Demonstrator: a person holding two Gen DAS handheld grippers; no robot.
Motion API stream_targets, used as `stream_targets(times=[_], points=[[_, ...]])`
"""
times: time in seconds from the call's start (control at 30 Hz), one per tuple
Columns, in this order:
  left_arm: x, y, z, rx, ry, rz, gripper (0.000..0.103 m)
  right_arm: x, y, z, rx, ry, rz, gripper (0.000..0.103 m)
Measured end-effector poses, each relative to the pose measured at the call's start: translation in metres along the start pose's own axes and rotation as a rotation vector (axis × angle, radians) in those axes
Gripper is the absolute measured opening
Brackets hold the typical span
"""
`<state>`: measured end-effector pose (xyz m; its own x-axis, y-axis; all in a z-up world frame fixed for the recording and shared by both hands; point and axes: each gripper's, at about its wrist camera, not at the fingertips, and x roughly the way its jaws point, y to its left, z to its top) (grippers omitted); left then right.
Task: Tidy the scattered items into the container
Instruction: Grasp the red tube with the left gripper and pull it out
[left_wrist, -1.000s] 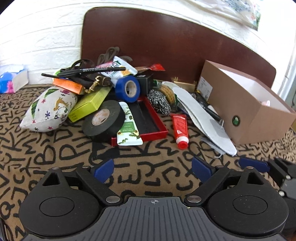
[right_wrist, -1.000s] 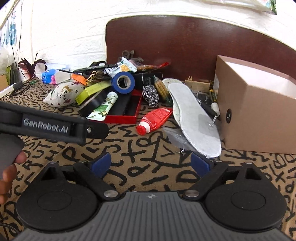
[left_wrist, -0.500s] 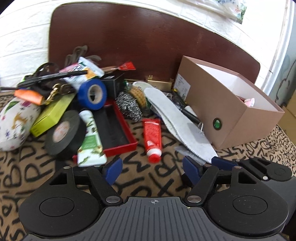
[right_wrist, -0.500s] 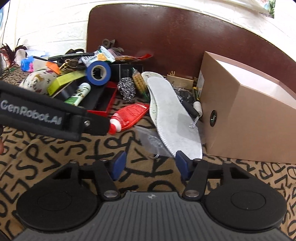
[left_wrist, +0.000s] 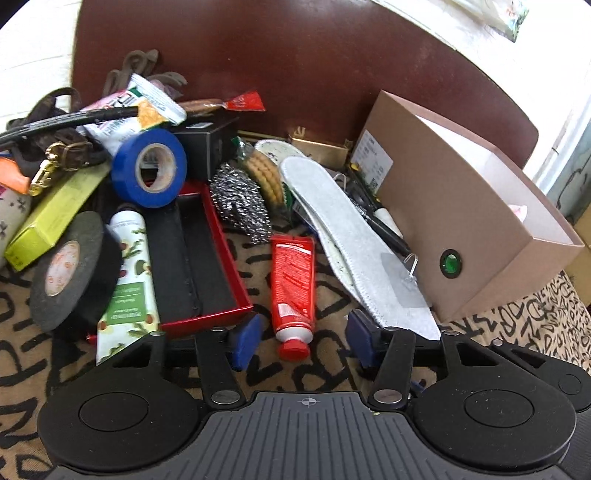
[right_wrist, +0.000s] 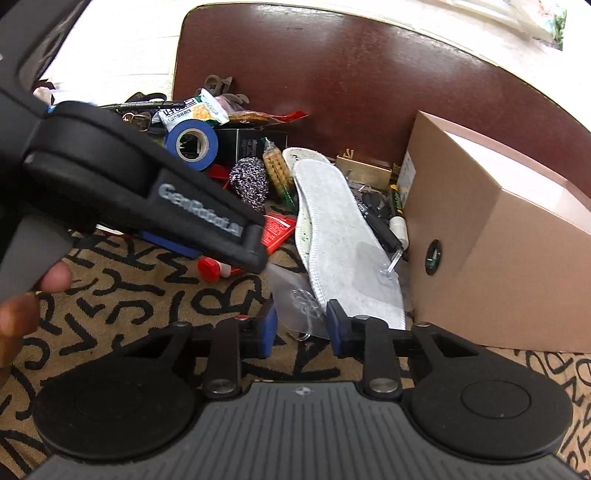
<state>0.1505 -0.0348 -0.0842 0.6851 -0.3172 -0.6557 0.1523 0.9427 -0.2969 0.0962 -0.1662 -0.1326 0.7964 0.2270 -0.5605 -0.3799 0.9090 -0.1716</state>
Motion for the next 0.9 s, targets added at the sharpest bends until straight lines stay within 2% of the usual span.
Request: stream_targets(times=[0.07, 0.1, 0.13, 0.17, 0.23, 0.47, 0.67, 0.9], points=[[0.005, -0.003, 0.001, 0.01, 0.01, 0.01, 0.055, 0.001, 0.001, 0.001, -0.002, -0.001, 0.0, 0.027], [0.008, -0.003, 0.002, 0.004, 0.017, 0.016, 0.046, 0.001, 0.001, 0.001, -0.002, 0.0, 0.001, 0.027], [0.01, -0.003, 0.002, -0.002, 0.023, 0.02, 0.032, 0.001, 0.0, 0.001, 0.001, -0.002, 0.002, 0.022], [0.011, -0.003, 0.003, -0.007, 0.03, 0.022, 0.025, 0.001, 0.0, 0.001, 0.005, -0.006, 0.003, 0.016], [0.011, -0.001, 0.003, -0.013, 0.032, 0.02, 0.023, -0.002, -0.001, 0.001, 0.006, -0.012, -0.007, 0.009], [-0.012, -0.002, -0.013, -0.014, 0.067, -0.015, 0.023, -0.026, 0.001, -0.002, 0.006, -0.032, 0.029, 0.003], [-0.047, -0.005, -0.044, 0.012, 0.105, -0.036, 0.023, -0.062, -0.013, -0.014, 0.107, -0.015, 0.124, 0.002], [-0.084, -0.01, -0.078, 0.041, 0.148, -0.061, 0.023, -0.097, -0.025, -0.04, 0.193, 0.025, 0.123, 0.001]])
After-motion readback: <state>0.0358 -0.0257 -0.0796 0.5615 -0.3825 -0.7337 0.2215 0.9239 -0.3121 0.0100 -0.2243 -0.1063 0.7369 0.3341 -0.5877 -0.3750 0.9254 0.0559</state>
